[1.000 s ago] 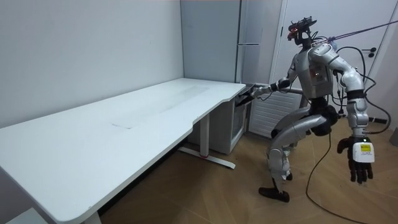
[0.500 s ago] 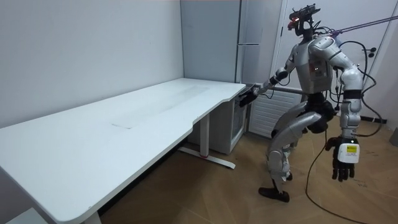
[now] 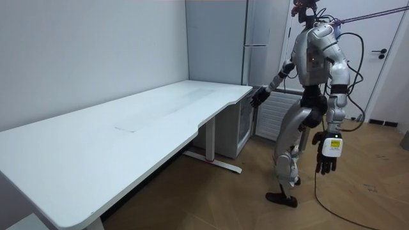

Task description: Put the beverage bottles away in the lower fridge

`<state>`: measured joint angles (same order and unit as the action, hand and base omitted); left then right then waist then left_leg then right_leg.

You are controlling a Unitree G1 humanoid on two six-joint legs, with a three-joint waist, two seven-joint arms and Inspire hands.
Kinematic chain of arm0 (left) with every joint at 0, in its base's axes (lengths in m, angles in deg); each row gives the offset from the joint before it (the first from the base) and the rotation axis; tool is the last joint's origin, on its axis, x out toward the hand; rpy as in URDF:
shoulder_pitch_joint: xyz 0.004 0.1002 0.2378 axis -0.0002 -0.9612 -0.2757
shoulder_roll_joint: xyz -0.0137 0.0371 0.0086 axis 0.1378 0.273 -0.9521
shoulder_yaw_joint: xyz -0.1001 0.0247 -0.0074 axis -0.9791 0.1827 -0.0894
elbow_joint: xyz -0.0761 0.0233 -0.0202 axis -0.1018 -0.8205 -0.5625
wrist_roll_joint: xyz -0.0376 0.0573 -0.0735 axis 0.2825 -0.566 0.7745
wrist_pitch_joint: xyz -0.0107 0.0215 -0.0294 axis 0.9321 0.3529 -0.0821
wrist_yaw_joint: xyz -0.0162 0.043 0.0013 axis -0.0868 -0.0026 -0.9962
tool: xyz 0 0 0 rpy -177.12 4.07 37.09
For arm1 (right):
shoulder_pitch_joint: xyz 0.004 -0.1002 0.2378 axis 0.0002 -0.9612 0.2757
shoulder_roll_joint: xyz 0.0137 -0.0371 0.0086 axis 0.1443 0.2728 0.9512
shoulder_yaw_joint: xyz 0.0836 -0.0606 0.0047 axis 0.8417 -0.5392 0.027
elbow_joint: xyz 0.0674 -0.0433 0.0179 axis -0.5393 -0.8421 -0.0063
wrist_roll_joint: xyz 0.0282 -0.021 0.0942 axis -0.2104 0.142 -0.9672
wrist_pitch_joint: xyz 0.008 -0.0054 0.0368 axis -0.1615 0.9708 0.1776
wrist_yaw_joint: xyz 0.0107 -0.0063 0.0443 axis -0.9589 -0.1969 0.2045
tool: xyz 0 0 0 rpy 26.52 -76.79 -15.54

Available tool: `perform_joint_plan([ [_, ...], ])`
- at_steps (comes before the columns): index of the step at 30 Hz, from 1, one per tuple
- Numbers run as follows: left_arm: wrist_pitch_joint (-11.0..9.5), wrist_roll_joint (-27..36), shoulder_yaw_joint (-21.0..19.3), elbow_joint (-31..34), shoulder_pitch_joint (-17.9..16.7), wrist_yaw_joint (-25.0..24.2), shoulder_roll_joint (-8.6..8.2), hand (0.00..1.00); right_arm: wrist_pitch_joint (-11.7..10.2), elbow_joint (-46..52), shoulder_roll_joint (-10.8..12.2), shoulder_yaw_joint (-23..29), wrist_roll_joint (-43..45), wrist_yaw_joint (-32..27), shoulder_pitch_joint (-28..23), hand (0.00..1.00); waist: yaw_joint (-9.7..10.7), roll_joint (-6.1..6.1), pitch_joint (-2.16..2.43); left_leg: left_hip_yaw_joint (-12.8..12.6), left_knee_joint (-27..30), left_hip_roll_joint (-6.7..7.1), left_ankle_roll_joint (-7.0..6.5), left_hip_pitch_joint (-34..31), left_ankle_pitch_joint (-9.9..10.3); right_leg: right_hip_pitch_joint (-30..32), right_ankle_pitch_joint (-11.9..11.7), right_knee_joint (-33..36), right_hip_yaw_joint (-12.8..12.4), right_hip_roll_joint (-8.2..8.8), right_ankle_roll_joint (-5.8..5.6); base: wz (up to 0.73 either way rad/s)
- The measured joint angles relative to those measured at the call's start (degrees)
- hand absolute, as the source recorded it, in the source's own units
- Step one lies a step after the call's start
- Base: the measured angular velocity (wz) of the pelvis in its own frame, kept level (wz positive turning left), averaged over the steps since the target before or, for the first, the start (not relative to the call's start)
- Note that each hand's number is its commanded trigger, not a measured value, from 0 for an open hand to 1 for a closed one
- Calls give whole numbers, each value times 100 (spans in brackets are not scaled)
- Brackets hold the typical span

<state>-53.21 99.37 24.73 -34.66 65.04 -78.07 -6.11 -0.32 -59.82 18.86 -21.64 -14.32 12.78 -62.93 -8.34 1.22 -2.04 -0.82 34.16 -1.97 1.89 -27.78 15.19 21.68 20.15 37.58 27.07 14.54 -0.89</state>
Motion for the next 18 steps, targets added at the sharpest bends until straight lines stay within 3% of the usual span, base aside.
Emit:
perform_joint_plan([
  [3,2,1,-72,-63,115,-24,-22,0,24,-137,9,-18,761,174,-341,0,91,10,22,-6,-360,-3,4,471,-45,-470,-99,-423,-23,-131,-71,0],
  [7,-63,4,-81,-91,110,-17,-67,0,86,-156,262,-213,1080,355,-1097,0,57,171,120,-111,-976,-34,31,1295,-127,-1185,-269,-1147,-217,-382,-148,-12],
  [12,-67,-186,-316,-97,55,-71,-297,0,163,-113,491,155,1247,522,-1444,0,329,248,139,-144,-1347,-34,37,1899,-139,-1771,-379,-1655,-236,-512,-228,-5],
  [18,-88,-267,-889,-288,-71,-80,-519,0,142,106,1001,469,1226,672,-2128,0,358,270,159,-215,-1695,-59,43,2467,-142,-2406,-564,-2238,-317,-685,-291,-4],
])
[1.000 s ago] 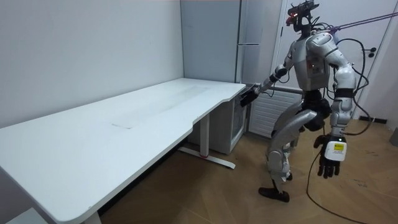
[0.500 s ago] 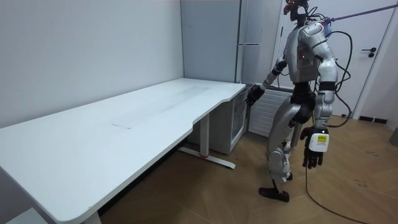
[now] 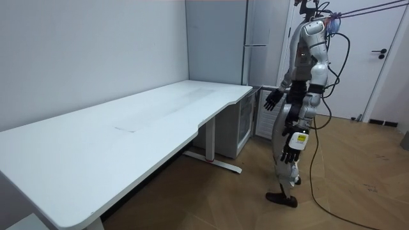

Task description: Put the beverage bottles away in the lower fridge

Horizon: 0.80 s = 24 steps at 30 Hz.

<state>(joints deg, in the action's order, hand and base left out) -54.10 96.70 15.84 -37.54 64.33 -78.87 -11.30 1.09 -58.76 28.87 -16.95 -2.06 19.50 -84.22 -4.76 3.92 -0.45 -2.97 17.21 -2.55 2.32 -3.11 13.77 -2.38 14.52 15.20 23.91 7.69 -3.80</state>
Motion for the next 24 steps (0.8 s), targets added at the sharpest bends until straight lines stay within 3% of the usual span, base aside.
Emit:
perform_joint_plan([
  [1,0,-63,-77,-14,-10,1,-59,0,4,-1,144,6,59,-1,-116,0,-12,-2,-18,1,-54,6,0,83,0,-77,-15,-53,0,-8,-11,0],
  [4,0,-200,-226,-116,-25,36,-162,0,7,-33,463,5,292,-15,-380,0,-21,-19,-13,-17,-125,21,0,209,0,-165,-22,-72,-39,-3,-22,-3],
  [7,4,-209,-356,-127,-45,163,-304,0,10,-39,652,4,364,-127,-555,0,-7,-73,-18,-52,-174,26,-1,326,1,-277,-32,-119,-103,-10,-36,-4],
  [9,11,-242,-474,-178,-45,215,-355,0,14,-51,693,9,365,-157,-641,0,0,-97,-32,-52,-191,26,-3,374,3,-361,-36,-138,-108,-19,-38,0],
  [11,44,-289,-619,-229,-15,224,-390,0,30,-67,701,77,364,-157,-692,0,1,-159,-17,-50,-202,12,-7,396,15,-416,-47,-160,-136,-45,-30,0],
  [12,103,-341,-688,-229,-11,227,-401,0,81,-89,699,128,365,-178,-740,0,8,-150,-41,-51,-201,1,-7,412,17,-438,-56,-161,-169,-60,-19,0],
  [16,280,-348,-727,-210,57,376,-452,0,262,-146,764,221,-54,-311,-823,0,71,-234,-30,-4,-192,-11,5,434,19,-463,-61,-238,-206,-101,-8,3],
  [21,283,-348,-802,-213,95,520,-529,0,272,-389,990,251,-397,-344,-867,0,168,-188,10,-14,-179,-41,29,514,-9,-522,-106,-356,-364,-188,41,-6],
  [24,281,-349,-813,-212,224,688,-566,0,266,-415,1006,277,-413,-400,-873,0,165,-185,9,-142,-200,-58,30,617,-7,-554,-111,-352,-508,-201,43,-16],
])
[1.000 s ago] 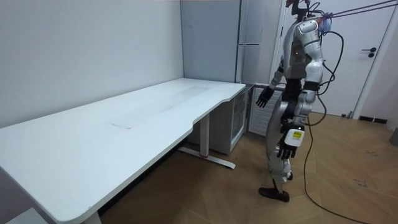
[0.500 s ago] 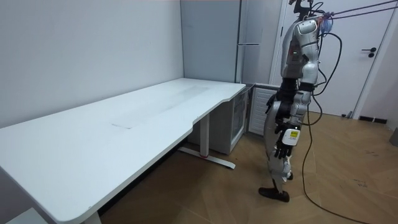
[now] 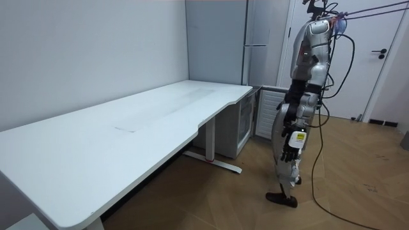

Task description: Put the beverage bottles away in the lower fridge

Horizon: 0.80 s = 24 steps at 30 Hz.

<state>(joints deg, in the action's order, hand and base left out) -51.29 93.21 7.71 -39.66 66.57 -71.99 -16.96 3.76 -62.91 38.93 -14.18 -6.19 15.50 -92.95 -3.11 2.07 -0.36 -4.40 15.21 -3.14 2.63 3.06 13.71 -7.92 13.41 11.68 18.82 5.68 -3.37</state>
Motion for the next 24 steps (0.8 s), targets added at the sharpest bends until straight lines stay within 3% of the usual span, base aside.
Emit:
perform_joint_plan([
  [5,-12,-246,-47,-8,203,28,-5,0,-2,39,20,108,94,-55,-3,0,40,9,-2,-104,-113,-13,1,93,1,-11,-6,-8,-202,-30,4,-14],
  [13,-33,-2066,-20,289,439,154,31,0,-13,160,-1,179,223,-235,164,0,165,28,-5,-222,-198,-16,1,239,-2,-15,-14,-20,-476,-62,17,-7],
  [18,-68,-2575,-19,289,624,77,56,0,-61,456,-102,233,565,-240,360,0,293,45,-3,-368,-235,-26,1,273,-2,46,-19,-2,-648,-75,20,-16],
  [20,-117,-2685,-32,294,643,9,76,0,-76,691,-137,534,732,-284,388,0,362,73,0,-382,-243,-25,1,267,-2,66,-20,-2,-678,-77,20,-4],
  [21,-122,-2782,-47,292,641,-24,93,0,-73,790,-228,707,917,-356,463,0,458,122,22,-390,-246,-23,1,272,-2,71,-21,-5,-692,-76,18,-11],
  [24,-160,-3051,-87,348,627,-130,168,0,-133,1172,-655,1036,1316,-527,596,0,579,130,8,-485,-294,-21,-1,340,-3,78,-28,0,-791,-78,14,-14],
])
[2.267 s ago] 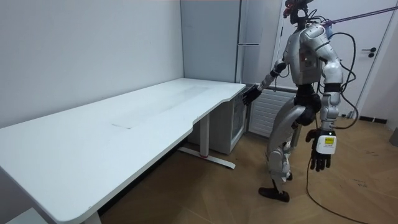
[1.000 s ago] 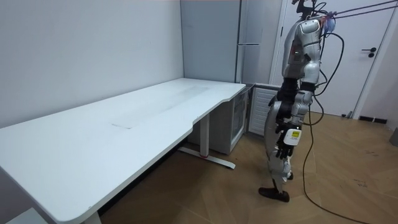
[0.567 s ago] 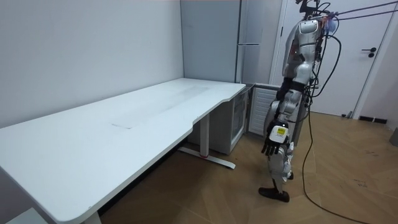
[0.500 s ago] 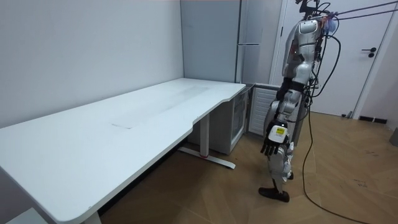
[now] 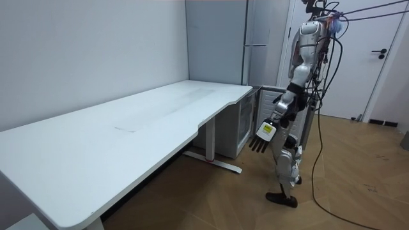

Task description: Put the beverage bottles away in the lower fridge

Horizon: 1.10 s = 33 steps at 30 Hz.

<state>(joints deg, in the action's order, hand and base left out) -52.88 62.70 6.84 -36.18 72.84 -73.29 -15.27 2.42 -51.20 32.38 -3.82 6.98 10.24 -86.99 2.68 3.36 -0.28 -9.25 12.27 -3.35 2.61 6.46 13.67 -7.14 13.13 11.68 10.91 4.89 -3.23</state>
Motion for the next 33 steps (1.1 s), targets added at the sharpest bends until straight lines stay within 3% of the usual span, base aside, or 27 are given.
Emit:
perform_joint_plan([
  [3,-24,-225,-179,45,-39,-5,91,0,-204,347,-265,510,301,-95,74,0,89,112,-5,-23,-57,1,-1,60,-9,-2,1,-9,-63,-10,0,-8],
  [6,-17,-222,-146,105,-133,-6,201,0,-208,1020,-533,574,751,-327,97,0,165,242,-27,-103,-99,2,-1,91,-9,36,1,-16,-157,-15,-1,-16],
  [9,-10,-224,-130,110,-183,-10,345,0,-264,1414,-741,664,1042,-426,146,0,197,329,-2,-132,-95,1,-1,15,-8,126,-5,-8,-224,-22,-6,-9],
  [10,-5,-227,-160,185,-193,-26,381,0,-244,1531,-836,736,1120,-469,155,0,233,437,-8,-138,-98,1,-1,-8,-8,159,-13,2,-227,-22,-4,0],
  [14,-5,-293,-187,305,-364,-119,499,0,-261,1908,-1192,980,1150,-493,275,0,330,408,-3,-133,-95,0,-1,-20,-8,160,-56,-15,-219,-23,-4,0],
  [17,19,-412,-295,448,-476,-138,517,0,-336,1932,-1393,1235,1148,-703,448,0,338,359,28,-138,-94,-1,-1,-19,-8,154,-72,-23,-221,-23,-3,-1],
  [19,42,-565,-415,524,-489,-153,524,0,-334,1935,-1505,1345,1151,-815,524,0,332,287,64,-139,-94,-2,-1,-16,-8,150,-73,-21,-220,-24,-3,0],
  [25,81,-561,-478,642,-733,-139,542,0,-275,1929,-1836,1386,1191,-1071,597,0,358,50,108,-86,-93,-4,-10,9,-12,106,-75,-3,-172,-23,-2,3],
  [31,186,-566,-758,1010,-1156,-98,609,0,-171,1856,-2260,1394,1193,-1488,694,0,404,154,93,72,-67,14,-27,-97,-81,73,-77,-109,-80,-22,3,13],
  [33,241,-565,-756,1010,-1174,-100,643,0,-171,1849,-2273,1394,1180,-1530,696,0,450,189,77,159,-36,15,-27,-154,-81,63,-78,-122,0,-22,5,23],
])
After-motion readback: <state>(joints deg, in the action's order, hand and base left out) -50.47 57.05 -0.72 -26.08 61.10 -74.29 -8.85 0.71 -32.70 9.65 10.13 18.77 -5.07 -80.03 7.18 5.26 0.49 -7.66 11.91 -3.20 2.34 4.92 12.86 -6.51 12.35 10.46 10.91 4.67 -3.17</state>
